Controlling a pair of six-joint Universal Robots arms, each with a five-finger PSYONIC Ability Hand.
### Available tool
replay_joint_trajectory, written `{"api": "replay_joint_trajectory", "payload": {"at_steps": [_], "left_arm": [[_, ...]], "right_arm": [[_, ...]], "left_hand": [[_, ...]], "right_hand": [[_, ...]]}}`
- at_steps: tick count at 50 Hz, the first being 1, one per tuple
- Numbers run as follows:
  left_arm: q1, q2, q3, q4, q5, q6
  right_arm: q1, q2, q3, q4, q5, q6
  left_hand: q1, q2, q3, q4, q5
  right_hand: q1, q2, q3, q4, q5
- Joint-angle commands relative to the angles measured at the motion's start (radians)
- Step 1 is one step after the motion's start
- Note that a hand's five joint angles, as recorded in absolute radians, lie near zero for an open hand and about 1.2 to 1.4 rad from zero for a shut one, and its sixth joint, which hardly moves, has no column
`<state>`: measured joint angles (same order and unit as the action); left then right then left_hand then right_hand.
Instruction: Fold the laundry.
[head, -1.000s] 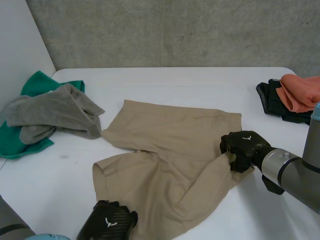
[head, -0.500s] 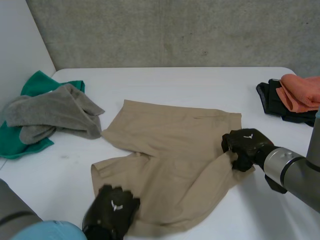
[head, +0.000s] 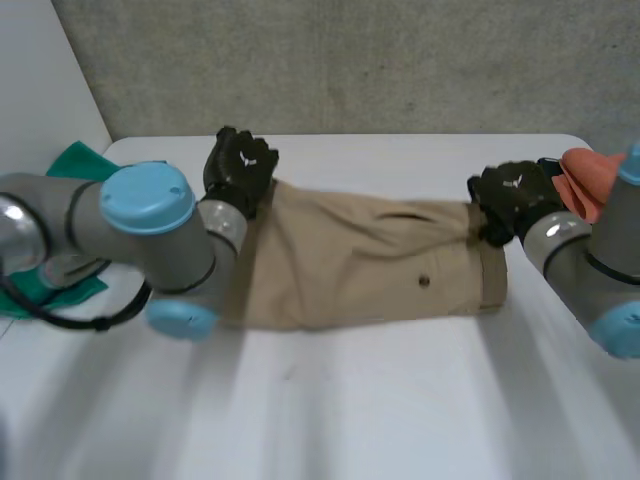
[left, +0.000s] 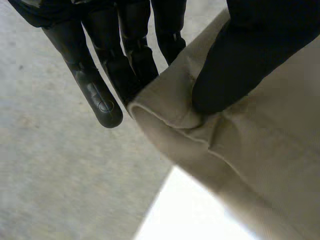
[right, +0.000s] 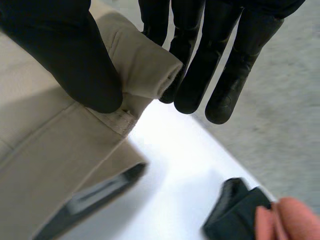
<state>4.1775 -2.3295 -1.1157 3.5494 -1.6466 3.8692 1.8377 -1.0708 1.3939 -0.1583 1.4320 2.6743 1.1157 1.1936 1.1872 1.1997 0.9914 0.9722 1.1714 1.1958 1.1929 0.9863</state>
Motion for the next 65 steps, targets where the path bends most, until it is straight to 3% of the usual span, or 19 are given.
{"api": "replay_joint_trajectory", "payload": {"at_steps": [1,6,7,8,9,10,11,12,17,23,28,36,42,48,50,53,54,65], "left_arm": [[0.029,-0.292,0.354,0.059,0.054,0.022],[0.035,-0.424,0.499,0.063,0.080,0.019],[0.035,-0.432,0.498,0.066,0.100,0.016],[0.033,-0.442,0.490,0.078,0.152,0.012],[0.032,-0.444,0.485,0.092,0.177,0.009],[0.029,-0.442,0.476,0.109,0.201,0.004],[0.023,-0.439,0.465,0.127,0.221,-0.002],[0.018,-0.429,0.433,0.166,0.240,-0.013],[0.004,-0.279,0.280,0.264,0.226,-0.043],[0.010,-0.018,-0.022,0.289,0.191,-0.125],[0.016,0.149,-0.231,0.278,0.173,-0.194],[0.010,0.324,-0.504,0.266,0.156,-0.290],[0.006,0.358,-0.582,0.264,0.154,-0.310],[0.006,0.354,-0.592,0.264,0.153,-0.312],[0.006,0.352,-0.592,0.264,0.153,-0.312],[0.006,0.351,-0.590,0.264,0.153,-0.312],[0.006,0.351,-0.590,0.264,0.151,-0.312],[0.009,0.358,-0.584,0.264,0.153,-0.310]], "right_arm": [[0.029,0.244,-0.246,-0.093,0.097,-0.024],[0.043,0.406,-0.406,-0.096,0.117,-0.086],[0.054,0.448,-0.447,-0.096,0.120,-0.108],[0.058,0.466,-0.467,-0.096,0.125,-0.117],[0.061,0.480,-0.484,-0.098,0.134,-0.126],[0.064,0.492,-0.498,-0.096,0.143,-0.134],[0.067,0.499,-0.512,-0.098,0.171,-0.142],[0.067,0.493,-0.513,-0.098,0.186,-0.143],[0.086,0.356,-0.466,-0.095,0.234,-0.134],[0.084,0.074,-0.210,-0.052,0.187,-0.136],[0.074,-0.035,-0.067,0.077,0.154,-0.123],[0.031,-0.043,0.040,0.166,0.128,0.047],[0.014,0.067,0.060,0.080,0.050,0.082],[0.018,0.140,0.050,-0.013,0.045,0.072],[0.018,0.169,0.037,-0.046,0.041,0.071],[0.017,0.186,0.024,-0.066,0.042,0.071],[0.015,0.183,0.024,-0.067,0.042,0.075],[-0.110,0.028,0.157,-0.040,0.004,0.055]], "left_hand": [[0.281,0.203,0.209,0.197,0.230],[0.281,0.203,0.209,0.197,0.230],[0.281,0.203,0.209,0.197,0.230],[-0.414,-0.492,-0.485,-0.498,-0.464],[-0.854,-0.932,-0.925,-0.938,-0.904],[-0.941,-1.019,-1.013,-1.025,-0.991],[-0.848,-0.926,-0.919,-0.932,-0.898],[-0.941,-1.019,-1.013,-1.025,-0.991],[-0.941,-1.019,-1.013,-1.025,-0.991],[-0.941,-1.019,-1.013,-1.025,-0.991],[-0.941,-1.019,-1.013,-1.025,-0.991],[-0.941,-1.019,-1.013,-1.025,-0.991],[-0.941,-1.019,-1.013,-1.025,-0.991],[-0.941,-1.019,-1.013,-1.025,-0.991],[-0.941,-1.019,-1.013,-1.025,-0.991],[-0.941,-1.019,-1.013,-1.025,-0.991],[-0.941,-1.019,-1.013,-1.025,-0.991],[-0.941,-1.019,-1.013,-1.025,-0.991]], "right_hand": [[0.424,0.225,0.200,0.203,0.235],[0.424,0.225,0.200,0.203,0.235],[0.117,-0.082,-0.107,-0.104,-0.072],[-0.183,-0.382,-0.406,-0.403,-0.371],[-0.479,-0.678,-0.703,-0.700,-0.668],[-0.776,-0.975,-0.999,-0.996,-0.964],[-0.798,-0.997,-1.021,-1.018,-0.986],[-0.798,-0.997,-1.021,-1.018,-0.986],[-0.798,-0.997,-1.021,-1.018,-0.986],[-0.798,-0.997,-1.021,-1.018,-0.986],[-0.764,-0.963,-0.988,-0.985,-0.953],[-0.532,-0.731,-0.756,-0.753,-0.721],[-0.517,-0.717,-0.741,-0.738,-0.706],[-0.465,-0.664,-0.688,-0.685,-0.653],[-0.350,-0.549,-0.574,-0.571,-0.539],[0.343,0.144,0.120,0.123,0.155],[0.423,0.224,0.200,0.203,0.235],[0.424,0.225,0.200,0.203,0.235]]}}
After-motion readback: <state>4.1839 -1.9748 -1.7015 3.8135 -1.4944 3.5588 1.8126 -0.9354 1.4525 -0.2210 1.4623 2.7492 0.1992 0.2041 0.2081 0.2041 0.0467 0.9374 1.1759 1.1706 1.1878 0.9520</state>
